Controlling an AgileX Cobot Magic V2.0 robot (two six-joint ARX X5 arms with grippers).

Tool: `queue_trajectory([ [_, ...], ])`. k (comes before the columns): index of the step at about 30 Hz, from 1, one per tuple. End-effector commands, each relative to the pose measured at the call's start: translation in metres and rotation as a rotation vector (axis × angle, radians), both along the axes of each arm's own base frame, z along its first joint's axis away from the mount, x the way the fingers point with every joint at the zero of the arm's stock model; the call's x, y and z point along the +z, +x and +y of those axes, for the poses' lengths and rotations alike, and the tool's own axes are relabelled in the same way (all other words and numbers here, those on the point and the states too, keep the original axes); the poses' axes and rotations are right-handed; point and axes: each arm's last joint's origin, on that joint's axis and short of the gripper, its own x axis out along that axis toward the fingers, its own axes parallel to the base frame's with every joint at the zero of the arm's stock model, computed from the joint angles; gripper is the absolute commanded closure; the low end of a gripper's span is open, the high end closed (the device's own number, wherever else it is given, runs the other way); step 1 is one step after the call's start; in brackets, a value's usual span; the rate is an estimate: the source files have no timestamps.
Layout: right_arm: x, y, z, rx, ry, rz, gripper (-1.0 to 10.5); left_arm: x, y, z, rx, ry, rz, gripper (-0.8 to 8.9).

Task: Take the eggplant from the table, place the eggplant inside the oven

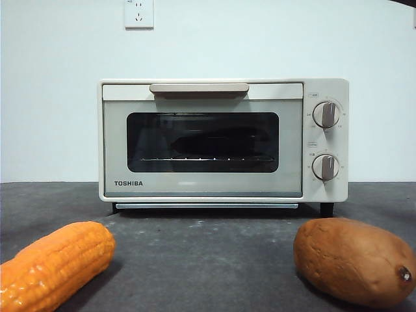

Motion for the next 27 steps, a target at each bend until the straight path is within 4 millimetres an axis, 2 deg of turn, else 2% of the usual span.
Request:
queue_trajectory([
  [1,0.002,0.0,0.001,0.003,0.012,-0.007,9.4,-0.004,-0.004,0.007,0.073,0.055,0.007,8.08],
  [5,0.002,0.0,0.001,0.002,0.013,-0.007,9.4,-0.022,-0.006,0.016,0.165,0.08,0.019,8.08],
  [15,0.002,0.0,0.001,0.002,0.013,-0.007,9.4,-0.1,0.001,0.021,0.215,0.089,0.124,8.07],
  [24,0.002,0.0,0.001,0.002,0.012,-0.006,9.4,-0.136,0.003,0.021,0.212,0.097,0.165,8.08],
  [27,0.002,0.0,0.001,0.002,0.013,-0.007,9.4,-0.134,0.003,0.021,0.213,0.095,0.138,8.08],
])
